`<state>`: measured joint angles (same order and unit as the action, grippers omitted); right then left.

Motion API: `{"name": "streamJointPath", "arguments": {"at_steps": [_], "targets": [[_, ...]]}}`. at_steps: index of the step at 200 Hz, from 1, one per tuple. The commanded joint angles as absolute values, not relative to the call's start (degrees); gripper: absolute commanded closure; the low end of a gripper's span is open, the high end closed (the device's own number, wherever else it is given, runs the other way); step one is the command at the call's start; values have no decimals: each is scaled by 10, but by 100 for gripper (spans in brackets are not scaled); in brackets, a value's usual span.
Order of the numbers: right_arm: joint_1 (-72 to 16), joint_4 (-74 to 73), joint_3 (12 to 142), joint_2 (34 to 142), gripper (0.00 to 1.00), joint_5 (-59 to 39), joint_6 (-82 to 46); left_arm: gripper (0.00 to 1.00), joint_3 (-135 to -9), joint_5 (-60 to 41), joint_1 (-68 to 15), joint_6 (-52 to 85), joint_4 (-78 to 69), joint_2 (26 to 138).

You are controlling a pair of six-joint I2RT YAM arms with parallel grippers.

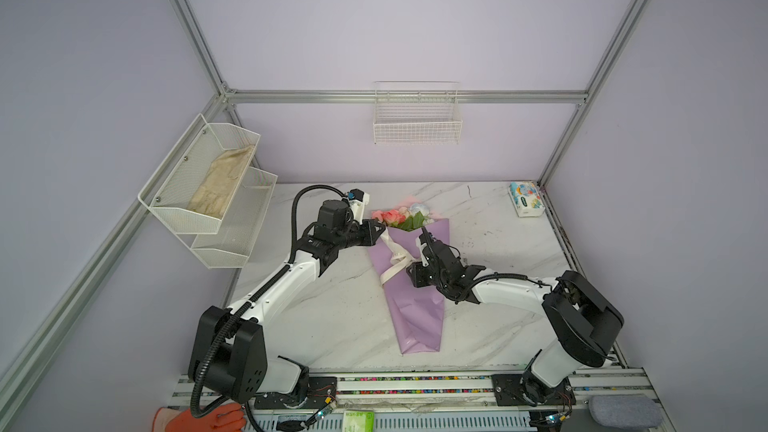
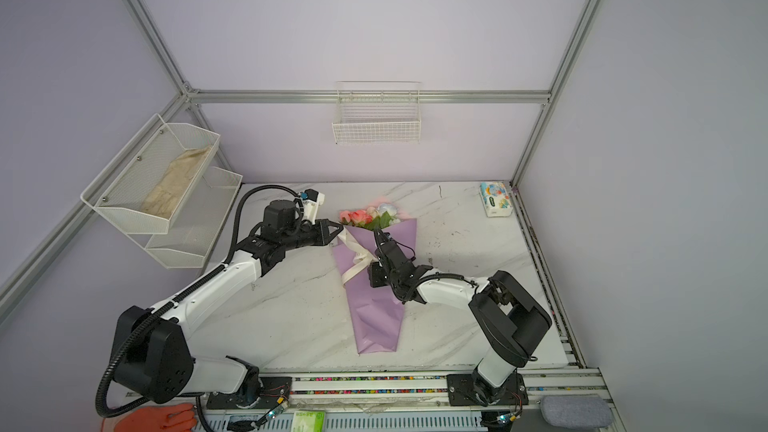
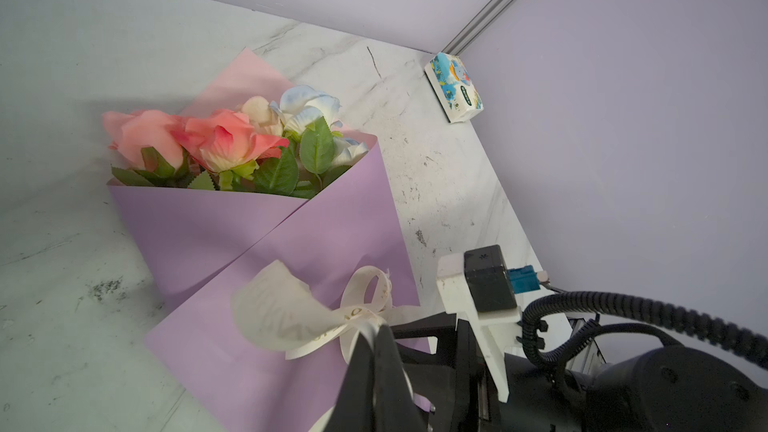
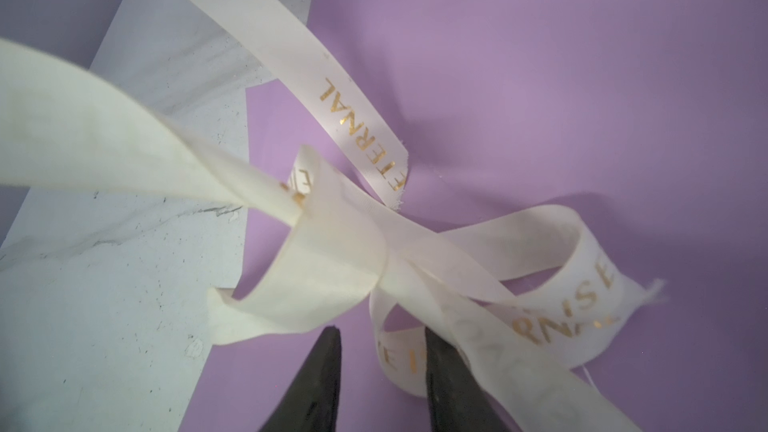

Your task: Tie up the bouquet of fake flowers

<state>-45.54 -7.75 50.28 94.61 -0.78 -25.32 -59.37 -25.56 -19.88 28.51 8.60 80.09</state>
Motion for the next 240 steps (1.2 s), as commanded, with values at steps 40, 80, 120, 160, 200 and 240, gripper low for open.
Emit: {"name": "streamJointPath", "arguments": {"at_steps": [40,80,120,160,200,240], "targets": [[-454,-85,539,994,64,5,-224,100,-644,-273,-193,293,65,805],[-454,-61,548,1011,73,-16,-210,100,-636,-266,-193,294,66,805],[-454,-18,544,947,99,-23,-212,100,-622,-240,-192,293,88,799],[-455,69,508,833,100,-87,-251,100,-582,-225,-187,303,92,774],[-454,130,491,718,100,-199,-306,100,-552,-224,-187,314,89,758],[-453,302,548,708,100,-80,-310,100,-536,-196,-187,321,103,747]]}}
